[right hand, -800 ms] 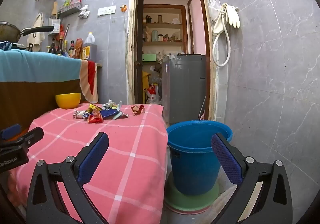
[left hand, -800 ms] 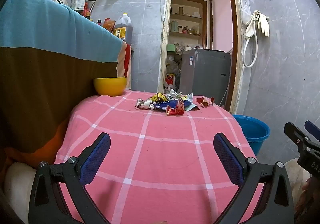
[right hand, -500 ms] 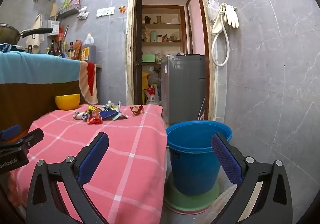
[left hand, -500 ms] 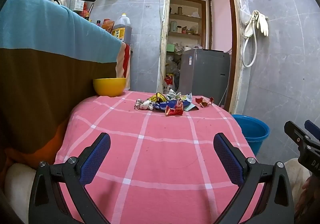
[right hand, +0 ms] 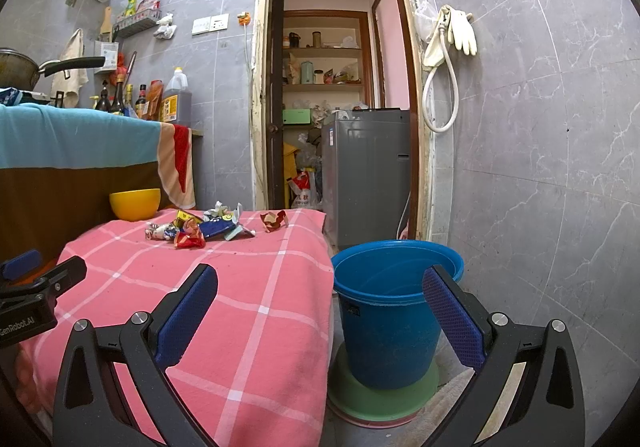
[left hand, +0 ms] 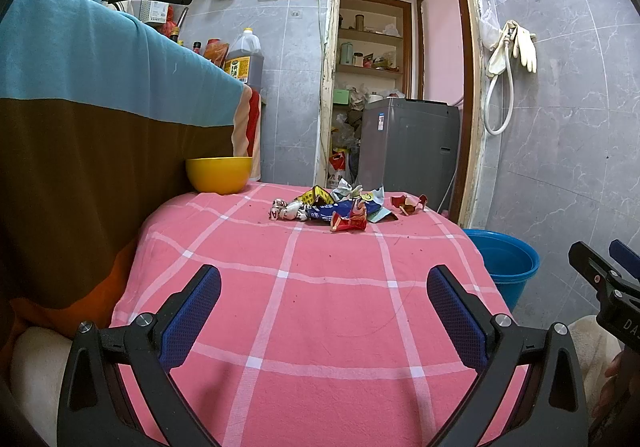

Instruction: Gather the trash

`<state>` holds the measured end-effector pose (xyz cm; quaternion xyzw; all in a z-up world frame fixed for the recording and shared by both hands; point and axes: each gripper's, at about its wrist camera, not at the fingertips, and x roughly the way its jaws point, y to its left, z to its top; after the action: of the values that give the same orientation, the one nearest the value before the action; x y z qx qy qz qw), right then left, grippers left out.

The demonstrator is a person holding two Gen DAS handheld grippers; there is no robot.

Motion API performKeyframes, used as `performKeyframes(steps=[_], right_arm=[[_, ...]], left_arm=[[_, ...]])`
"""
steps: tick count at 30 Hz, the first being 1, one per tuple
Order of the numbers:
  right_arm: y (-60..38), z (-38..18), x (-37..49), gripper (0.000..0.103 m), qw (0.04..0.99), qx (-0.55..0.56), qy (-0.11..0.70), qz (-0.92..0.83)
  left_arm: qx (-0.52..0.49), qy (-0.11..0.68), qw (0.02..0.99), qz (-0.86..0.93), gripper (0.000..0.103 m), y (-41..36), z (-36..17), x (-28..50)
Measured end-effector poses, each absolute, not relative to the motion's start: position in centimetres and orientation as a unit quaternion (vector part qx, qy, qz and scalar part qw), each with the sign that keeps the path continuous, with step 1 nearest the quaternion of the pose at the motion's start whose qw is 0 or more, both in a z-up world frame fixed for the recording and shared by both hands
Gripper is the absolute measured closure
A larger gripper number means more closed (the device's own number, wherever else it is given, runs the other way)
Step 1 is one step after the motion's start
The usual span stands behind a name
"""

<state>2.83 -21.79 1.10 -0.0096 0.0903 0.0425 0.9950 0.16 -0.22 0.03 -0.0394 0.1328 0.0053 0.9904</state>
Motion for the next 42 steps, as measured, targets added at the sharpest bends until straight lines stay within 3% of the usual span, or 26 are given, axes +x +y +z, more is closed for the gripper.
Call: performKeyframes(steps=[42], right_arm=[[-22.3,1.1,2.7,0.000,0.995,-0.006,0.090,0.042]], left_arm=[[-0.038,0.132,0.990,0.005,0.002,-0.3,0.1,-0.2]])
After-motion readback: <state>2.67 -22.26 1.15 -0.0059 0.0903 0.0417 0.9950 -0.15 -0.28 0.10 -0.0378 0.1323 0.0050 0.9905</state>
